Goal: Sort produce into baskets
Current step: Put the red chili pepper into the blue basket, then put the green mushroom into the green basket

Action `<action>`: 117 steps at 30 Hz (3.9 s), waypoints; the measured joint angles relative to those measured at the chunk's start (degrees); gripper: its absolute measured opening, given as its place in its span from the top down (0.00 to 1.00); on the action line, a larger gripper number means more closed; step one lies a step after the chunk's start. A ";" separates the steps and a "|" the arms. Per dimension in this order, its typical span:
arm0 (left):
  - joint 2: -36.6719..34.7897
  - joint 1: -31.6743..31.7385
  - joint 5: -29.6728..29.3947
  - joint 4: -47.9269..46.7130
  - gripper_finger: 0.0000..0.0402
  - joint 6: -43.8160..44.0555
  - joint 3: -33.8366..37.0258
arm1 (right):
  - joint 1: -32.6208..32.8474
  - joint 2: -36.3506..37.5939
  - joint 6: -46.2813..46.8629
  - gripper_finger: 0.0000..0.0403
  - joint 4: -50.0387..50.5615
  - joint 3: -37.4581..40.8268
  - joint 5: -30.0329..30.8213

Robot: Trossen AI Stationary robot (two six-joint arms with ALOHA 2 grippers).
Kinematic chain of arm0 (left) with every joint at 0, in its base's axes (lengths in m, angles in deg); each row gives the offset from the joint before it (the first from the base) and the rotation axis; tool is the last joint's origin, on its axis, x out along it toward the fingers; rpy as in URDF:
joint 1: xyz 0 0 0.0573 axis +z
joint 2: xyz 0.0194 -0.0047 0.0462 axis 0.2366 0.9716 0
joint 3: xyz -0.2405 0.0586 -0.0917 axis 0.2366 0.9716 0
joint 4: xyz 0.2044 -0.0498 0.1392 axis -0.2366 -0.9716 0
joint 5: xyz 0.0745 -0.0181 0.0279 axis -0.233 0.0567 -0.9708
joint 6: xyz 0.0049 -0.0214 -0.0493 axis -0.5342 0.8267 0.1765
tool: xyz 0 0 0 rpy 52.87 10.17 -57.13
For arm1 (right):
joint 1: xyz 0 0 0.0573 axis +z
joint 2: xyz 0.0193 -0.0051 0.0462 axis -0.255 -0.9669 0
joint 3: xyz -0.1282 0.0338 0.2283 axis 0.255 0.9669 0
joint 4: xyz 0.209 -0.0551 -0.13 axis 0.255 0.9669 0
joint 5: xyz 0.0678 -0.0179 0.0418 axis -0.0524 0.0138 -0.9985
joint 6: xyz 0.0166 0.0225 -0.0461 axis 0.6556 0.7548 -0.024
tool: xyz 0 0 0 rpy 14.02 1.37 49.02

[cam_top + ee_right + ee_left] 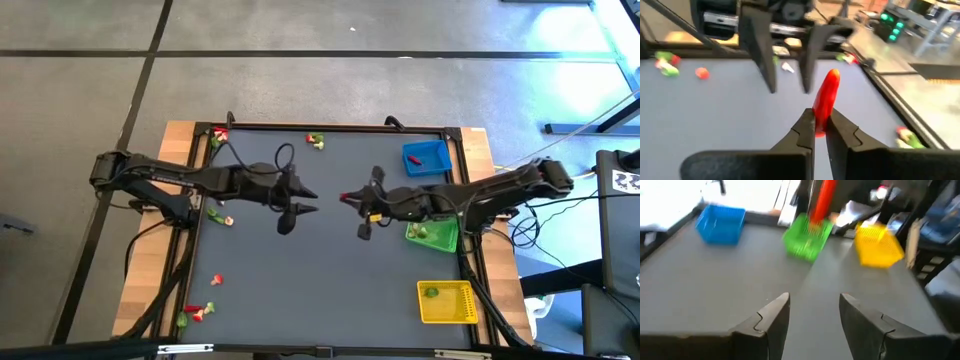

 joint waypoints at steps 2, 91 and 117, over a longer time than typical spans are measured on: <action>0.43 0.37 -0.21 -2.20 0.59 0.71 0.01 | -0.17 2.18 1.17 0.94 4.01 -0.16 1.98; 0.57 4.52 -10.12 -4.24 0.61 3.94 1.72 | -29.30 0.33 10.94 0.62 -4.99 15.06 -25.96; 22.87 22.00 -6.62 -4.34 0.39 -0.37 -8.06 | -26.12 -8.01 14.13 0.62 -8.66 15.11 -23.90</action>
